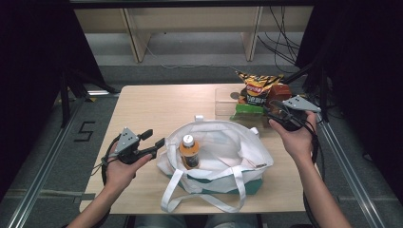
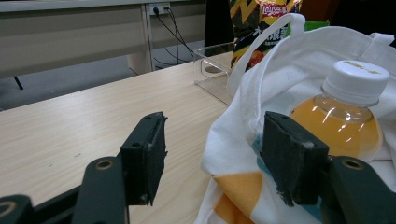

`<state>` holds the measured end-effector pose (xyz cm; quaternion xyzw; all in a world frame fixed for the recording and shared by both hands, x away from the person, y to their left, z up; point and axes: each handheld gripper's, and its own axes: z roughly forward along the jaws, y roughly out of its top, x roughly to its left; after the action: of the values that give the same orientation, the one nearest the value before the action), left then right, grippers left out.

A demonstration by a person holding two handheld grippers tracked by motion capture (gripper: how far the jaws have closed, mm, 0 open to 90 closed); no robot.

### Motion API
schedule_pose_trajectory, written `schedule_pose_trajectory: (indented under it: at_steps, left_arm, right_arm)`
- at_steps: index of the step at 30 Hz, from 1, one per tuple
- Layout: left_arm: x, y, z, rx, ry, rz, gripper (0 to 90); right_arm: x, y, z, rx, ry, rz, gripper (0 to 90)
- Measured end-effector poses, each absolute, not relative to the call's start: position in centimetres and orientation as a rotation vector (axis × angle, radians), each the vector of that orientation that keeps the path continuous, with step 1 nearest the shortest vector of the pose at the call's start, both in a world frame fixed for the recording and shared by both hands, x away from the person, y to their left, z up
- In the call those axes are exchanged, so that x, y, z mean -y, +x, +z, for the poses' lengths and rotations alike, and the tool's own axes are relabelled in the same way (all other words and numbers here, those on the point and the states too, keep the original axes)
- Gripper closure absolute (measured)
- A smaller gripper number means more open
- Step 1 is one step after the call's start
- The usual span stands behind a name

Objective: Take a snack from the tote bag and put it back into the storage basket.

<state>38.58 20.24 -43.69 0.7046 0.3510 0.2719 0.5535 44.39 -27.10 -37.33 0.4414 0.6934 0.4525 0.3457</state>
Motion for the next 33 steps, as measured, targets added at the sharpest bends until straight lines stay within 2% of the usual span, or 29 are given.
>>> schedule_pose_trajectory:
  at_steps: [15,33]
  left_arm:
    - [-19.8,38.6,-42.7,-0.783,1.64,0.646,39.4]
    - [-18.6,38.3,-42.1,-0.76,1.642,0.609,38.2]
  right_arm:
    - [27.3,42.3,-37.1,-1.781,1.167,1.196,48.7]
    - [27.9,40.3,-38.7,-1.76,1.23,1.235,48.1]
